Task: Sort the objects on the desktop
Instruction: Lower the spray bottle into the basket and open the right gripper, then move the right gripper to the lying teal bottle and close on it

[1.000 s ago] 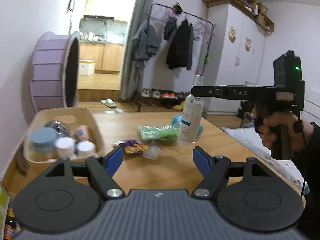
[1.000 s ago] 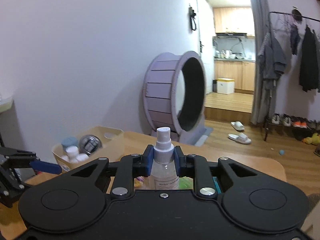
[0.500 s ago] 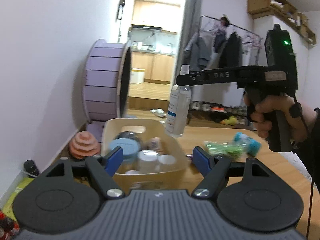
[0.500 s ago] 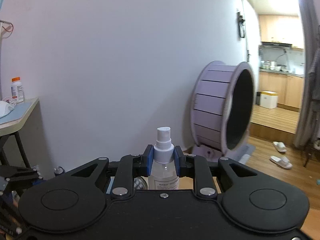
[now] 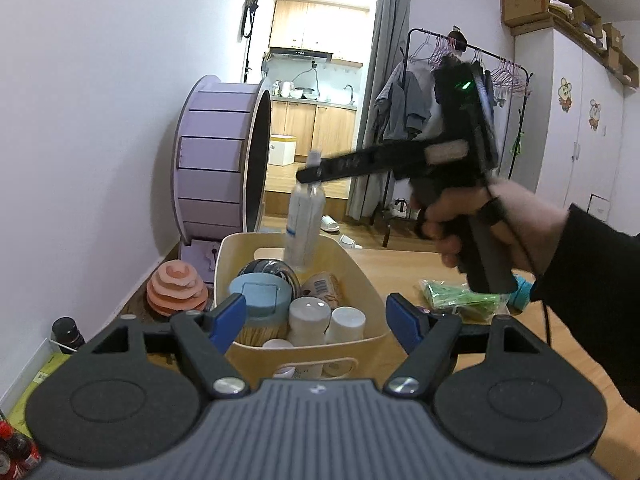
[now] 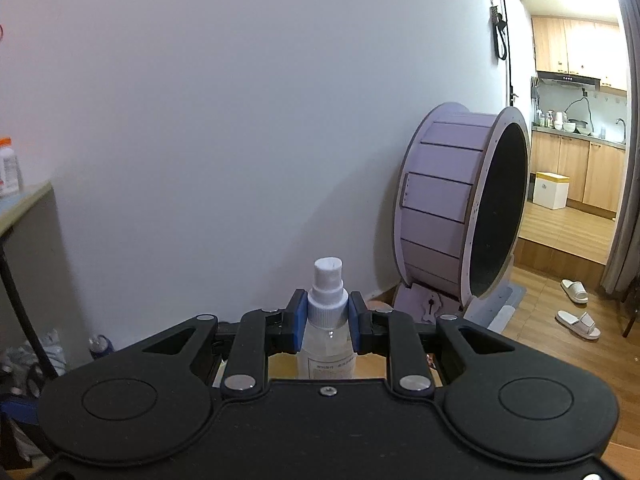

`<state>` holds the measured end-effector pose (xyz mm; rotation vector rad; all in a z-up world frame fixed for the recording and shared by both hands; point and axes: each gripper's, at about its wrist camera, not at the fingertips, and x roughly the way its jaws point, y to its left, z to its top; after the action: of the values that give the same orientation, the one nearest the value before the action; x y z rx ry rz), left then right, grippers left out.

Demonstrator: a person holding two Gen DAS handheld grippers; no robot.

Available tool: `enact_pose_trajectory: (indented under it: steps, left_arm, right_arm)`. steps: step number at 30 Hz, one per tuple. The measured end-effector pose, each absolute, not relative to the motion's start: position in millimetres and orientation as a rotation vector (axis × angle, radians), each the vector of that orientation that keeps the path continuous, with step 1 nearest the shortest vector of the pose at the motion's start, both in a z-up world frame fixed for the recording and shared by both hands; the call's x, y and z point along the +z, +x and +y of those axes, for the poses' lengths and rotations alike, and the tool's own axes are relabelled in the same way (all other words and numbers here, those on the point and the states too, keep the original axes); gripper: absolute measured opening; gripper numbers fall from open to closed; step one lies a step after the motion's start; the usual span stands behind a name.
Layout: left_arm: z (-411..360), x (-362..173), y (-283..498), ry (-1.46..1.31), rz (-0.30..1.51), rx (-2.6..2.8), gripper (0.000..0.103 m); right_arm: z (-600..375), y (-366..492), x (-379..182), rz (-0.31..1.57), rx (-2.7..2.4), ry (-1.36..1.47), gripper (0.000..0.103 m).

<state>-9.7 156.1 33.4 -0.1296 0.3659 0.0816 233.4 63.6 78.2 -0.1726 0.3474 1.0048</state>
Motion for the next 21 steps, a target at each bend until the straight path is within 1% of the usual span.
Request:
enact_pose_trajectory:
  steps: [3, 5, 8, 14, 21]
  left_arm:
    - [156.8, 32.3, -8.6, -0.133, 0.372, 0.082, 0.076]
    - [157.3, 31.6, -7.8, -0.135, 0.376, 0.081, 0.076]
    - [155.0, 30.2, -6.8, -0.131, 0.381, 0.069, 0.076]
    - [142.6, 29.1, -3.5, -0.124, 0.382, 0.022, 0.076]
    - [120.7, 24.8, 4.1, -0.106, 0.391, -0.040, 0.076]
  right_arm:
    - [74.4, 239.1, 62.0, 0.394, 0.988, -0.222, 0.022]
    - [78.9, 239.8, 51.6, 0.418, 0.979, -0.249, 0.025]
    - [54.6, 232.7, 57.8, 0.392, 0.958, -0.232, 0.038]
    - [3.5, 217.8, 71.9, 0.337, 0.915, -0.192, 0.056]
    - [-106.1, 201.3, 64.3, 0.379, 0.741, -0.163, 0.062]
